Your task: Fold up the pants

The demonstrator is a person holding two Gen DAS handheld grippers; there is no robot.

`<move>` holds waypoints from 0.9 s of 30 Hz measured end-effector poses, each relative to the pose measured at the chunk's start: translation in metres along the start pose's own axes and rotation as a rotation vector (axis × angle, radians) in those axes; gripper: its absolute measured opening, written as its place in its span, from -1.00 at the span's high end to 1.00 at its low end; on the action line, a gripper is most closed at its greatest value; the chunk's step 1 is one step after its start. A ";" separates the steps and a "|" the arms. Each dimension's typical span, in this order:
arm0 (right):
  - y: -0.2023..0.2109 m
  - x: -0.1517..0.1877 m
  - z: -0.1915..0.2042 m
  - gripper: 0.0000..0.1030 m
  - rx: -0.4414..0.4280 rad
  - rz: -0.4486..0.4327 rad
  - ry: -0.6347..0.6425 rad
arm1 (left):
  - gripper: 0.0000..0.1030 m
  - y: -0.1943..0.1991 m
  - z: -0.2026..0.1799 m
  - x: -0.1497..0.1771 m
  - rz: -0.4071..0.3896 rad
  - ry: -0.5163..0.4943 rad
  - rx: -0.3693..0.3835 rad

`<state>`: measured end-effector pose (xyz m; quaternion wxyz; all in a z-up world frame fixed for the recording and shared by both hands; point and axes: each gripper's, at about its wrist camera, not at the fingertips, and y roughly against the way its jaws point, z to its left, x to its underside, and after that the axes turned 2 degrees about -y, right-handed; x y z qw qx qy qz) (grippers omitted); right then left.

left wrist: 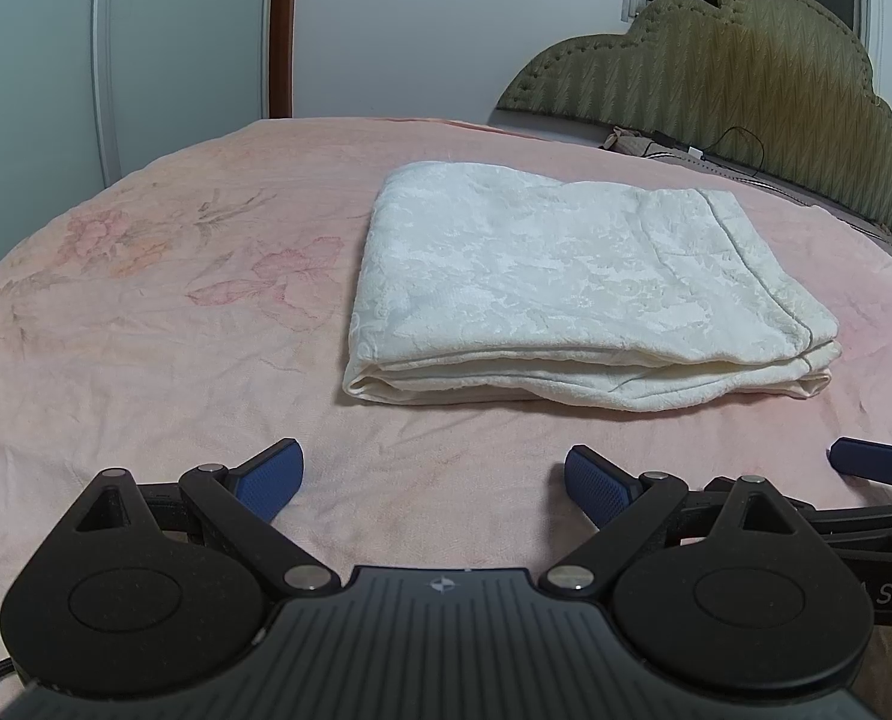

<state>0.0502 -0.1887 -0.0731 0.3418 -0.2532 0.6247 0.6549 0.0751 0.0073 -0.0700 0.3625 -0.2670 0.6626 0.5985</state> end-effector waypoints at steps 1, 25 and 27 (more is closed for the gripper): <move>0.000 0.000 0.000 -1.00 0.000 0.000 0.000 | -0.85 0.000 0.000 0.000 0.000 0.000 0.000; 0.000 0.000 0.000 -1.00 0.000 0.000 0.000 | -0.86 -0.002 -0.001 0.000 0.009 -0.017 -0.013; 0.000 0.000 0.000 -1.00 0.000 0.000 0.000 | -0.87 -0.002 -0.001 -0.001 0.011 -0.020 -0.015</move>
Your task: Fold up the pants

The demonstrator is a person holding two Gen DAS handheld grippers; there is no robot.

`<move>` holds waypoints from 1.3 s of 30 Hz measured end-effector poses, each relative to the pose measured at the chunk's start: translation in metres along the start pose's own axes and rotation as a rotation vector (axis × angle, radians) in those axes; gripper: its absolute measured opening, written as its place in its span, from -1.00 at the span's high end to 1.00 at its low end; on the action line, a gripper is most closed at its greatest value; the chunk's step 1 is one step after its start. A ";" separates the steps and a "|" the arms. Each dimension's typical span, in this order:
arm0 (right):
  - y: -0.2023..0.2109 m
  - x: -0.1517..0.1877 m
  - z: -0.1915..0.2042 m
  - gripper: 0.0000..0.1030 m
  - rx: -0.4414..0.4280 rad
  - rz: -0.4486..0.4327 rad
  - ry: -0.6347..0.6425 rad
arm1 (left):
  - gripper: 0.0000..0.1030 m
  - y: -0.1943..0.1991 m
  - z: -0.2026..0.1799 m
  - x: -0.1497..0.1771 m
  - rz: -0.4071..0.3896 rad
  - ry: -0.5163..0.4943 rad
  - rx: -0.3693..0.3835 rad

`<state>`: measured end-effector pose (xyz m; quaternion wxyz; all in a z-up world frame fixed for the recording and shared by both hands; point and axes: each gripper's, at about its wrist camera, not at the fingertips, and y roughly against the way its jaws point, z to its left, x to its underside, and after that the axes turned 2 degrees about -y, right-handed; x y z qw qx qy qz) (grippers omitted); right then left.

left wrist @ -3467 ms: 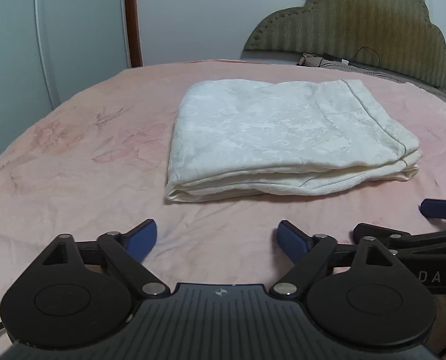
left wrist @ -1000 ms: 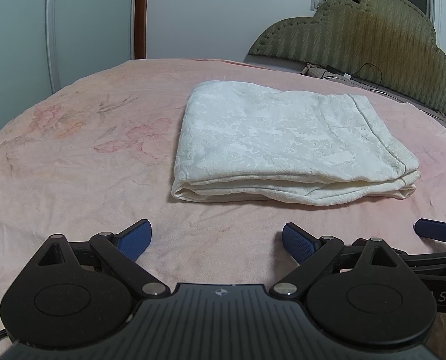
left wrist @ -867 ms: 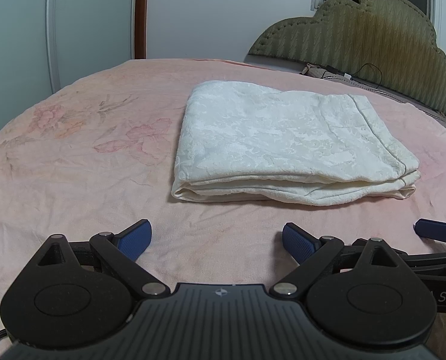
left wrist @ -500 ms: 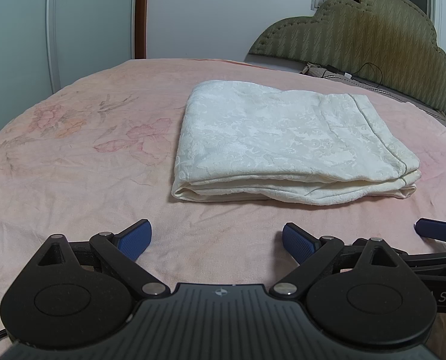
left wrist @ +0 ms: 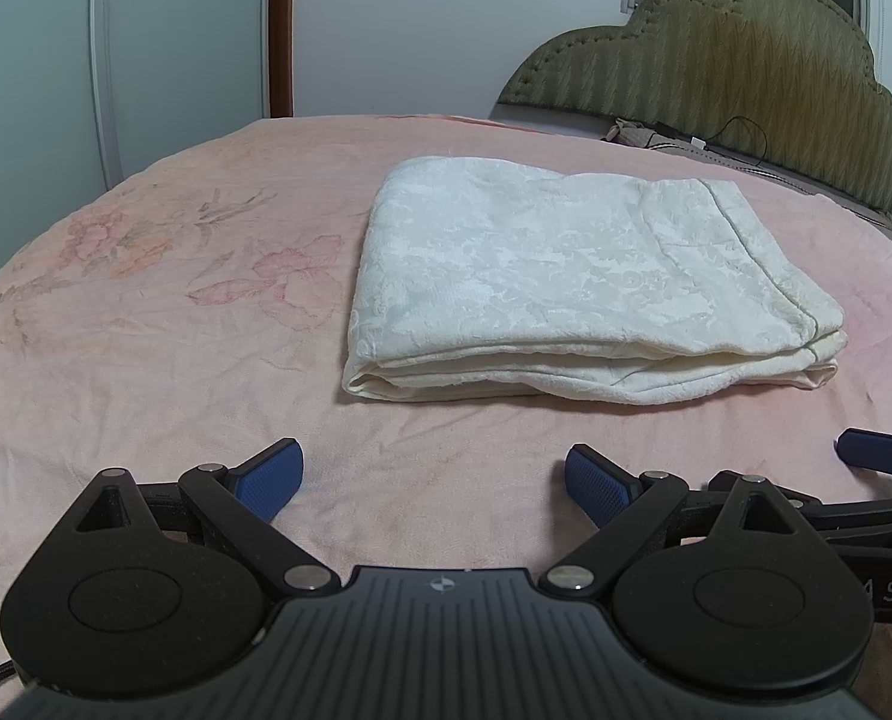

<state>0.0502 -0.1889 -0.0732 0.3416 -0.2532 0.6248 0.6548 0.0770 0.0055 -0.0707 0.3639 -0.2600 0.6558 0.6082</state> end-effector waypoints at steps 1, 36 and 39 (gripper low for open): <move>0.000 0.000 0.000 -1.00 0.000 0.000 0.000 | -0.87 0.000 0.000 0.000 0.001 -0.002 -0.002; 0.125 -0.043 -0.019 -1.00 -0.512 -0.081 -0.396 | -0.92 0.043 0.016 -0.023 -0.072 0.049 -0.030; 0.114 -0.043 -0.042 -1.00 -0.932 -0.030 -0.720 | -0.92 0.046 0.030 -0.030 -0.060 0.126 -0.023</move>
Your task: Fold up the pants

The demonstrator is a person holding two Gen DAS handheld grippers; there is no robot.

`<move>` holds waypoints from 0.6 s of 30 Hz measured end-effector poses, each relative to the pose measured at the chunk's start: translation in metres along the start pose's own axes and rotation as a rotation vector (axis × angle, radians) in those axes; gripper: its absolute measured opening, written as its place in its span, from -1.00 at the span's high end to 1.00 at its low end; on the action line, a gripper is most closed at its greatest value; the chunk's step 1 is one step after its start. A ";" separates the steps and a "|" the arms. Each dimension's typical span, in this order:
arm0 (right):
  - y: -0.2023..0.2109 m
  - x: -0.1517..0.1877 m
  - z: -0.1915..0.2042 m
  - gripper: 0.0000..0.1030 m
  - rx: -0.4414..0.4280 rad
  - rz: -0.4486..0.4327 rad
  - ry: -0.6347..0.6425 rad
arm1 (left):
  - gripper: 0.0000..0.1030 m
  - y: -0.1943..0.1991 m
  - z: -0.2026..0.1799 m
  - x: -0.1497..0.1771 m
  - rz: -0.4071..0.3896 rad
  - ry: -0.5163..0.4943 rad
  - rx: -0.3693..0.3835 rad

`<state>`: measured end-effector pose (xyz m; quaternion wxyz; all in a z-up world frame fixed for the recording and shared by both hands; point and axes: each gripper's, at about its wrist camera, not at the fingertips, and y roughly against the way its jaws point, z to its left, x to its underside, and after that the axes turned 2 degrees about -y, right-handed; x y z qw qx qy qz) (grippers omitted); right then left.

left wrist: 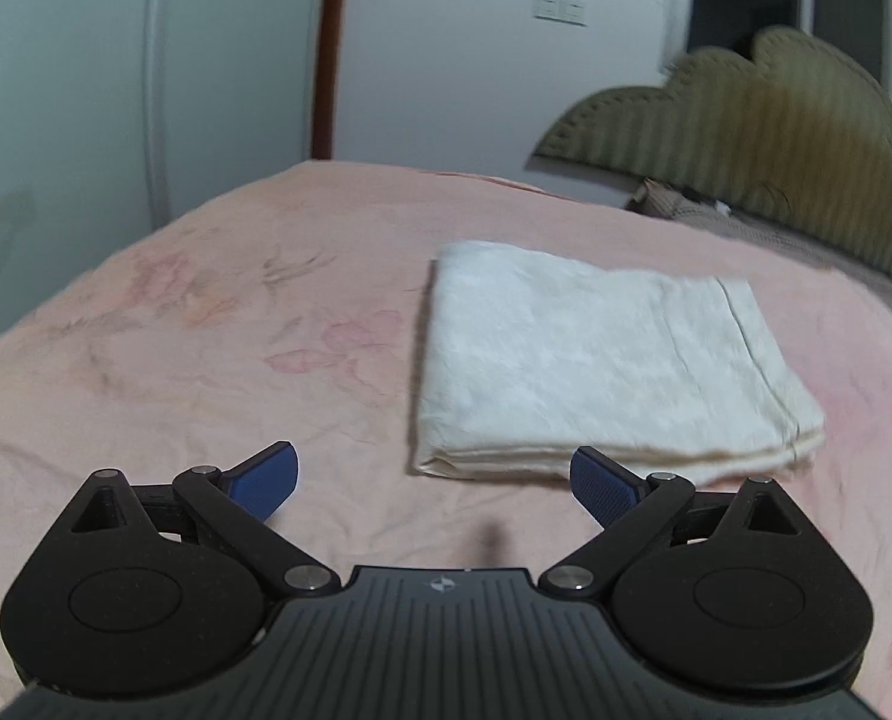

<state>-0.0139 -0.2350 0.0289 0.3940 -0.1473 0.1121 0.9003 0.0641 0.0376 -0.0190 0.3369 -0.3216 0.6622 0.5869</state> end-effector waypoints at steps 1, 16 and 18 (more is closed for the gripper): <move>0.001 -0.002 -0.002 -1.00 0.003 -0.036 -0.008 | -0.92 -0.001 0.002 -0.001 0.008 0.023 0.004; 0.002 0.006 -0.040 -1.00 0.690 -0.333 0.375 | -0.94 -0.043 -0.054 0.029 0.017 -0.260 -0.088; -0.001 0.011 -0.032 -1.00 0.717 -0.327 0.478 | -0.97 -0.051 -0.055 0.031 0.051 -0.270 -0.101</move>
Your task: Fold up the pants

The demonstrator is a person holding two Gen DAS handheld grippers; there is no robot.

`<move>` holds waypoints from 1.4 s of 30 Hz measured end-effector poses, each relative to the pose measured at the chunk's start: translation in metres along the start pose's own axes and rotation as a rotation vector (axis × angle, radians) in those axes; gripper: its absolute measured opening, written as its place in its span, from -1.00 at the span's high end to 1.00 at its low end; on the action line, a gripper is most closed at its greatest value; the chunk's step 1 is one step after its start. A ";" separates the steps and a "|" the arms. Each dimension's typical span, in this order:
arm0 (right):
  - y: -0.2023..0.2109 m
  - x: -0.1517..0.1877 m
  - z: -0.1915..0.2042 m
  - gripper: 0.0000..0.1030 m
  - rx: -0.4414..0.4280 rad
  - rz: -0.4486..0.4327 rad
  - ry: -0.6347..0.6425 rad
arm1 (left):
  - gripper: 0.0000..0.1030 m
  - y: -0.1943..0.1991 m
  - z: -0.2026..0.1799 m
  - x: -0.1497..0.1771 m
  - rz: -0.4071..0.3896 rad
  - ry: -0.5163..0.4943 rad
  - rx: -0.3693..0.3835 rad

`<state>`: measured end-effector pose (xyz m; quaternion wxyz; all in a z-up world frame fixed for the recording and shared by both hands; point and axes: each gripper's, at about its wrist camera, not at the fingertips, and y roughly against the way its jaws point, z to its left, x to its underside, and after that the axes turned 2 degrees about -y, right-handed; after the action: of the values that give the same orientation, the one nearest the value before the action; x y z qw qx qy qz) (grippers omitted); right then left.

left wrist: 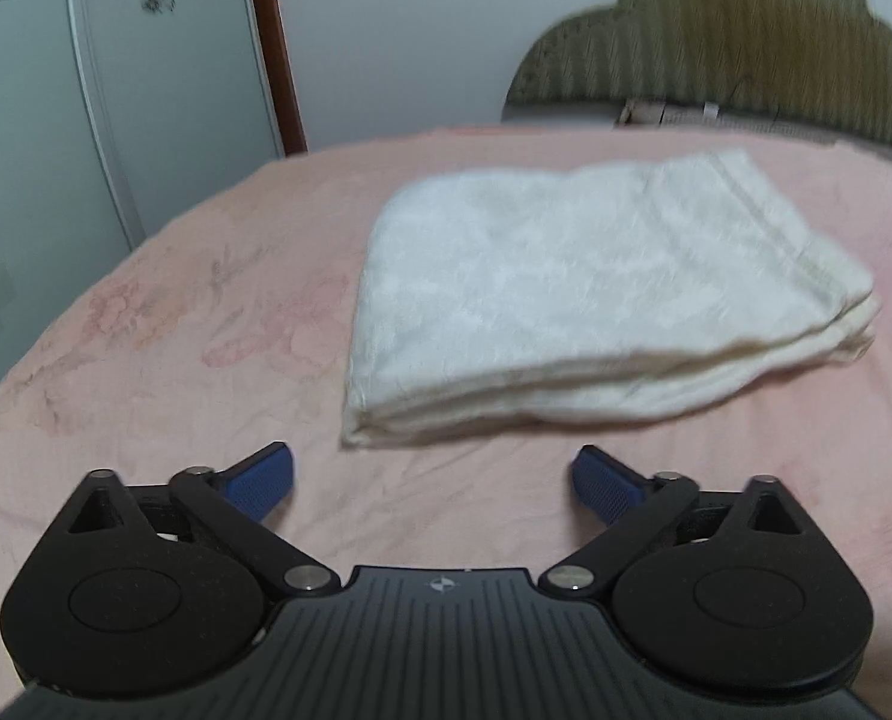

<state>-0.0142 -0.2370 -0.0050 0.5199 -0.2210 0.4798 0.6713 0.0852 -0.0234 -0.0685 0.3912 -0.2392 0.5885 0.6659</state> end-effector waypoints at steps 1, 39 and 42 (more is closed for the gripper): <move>0.001 0.002 0.005 -1.00 0.001 -0.004 0.044 | -0.98 -0.001 0.001 0.001 -0.003 0.008 0.010; -0.020 -0.014 0.006 -1.00 0.182 -0.008 0.183 | -1.00 -0.006 0.018 0.004 0.033 0.111 0.084; -0.035 0.012 0.004 -1.00 0.171 0.077 0.207 | -1.00 -0.007 0.018 0.004 0.033 0.111 0.084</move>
<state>0.0143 -0.2276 -0.0278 0.4585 -0.2253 0.5943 0.6211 0.0910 -0.0047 -0.0717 0.3569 -0.2493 0.6406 0.6325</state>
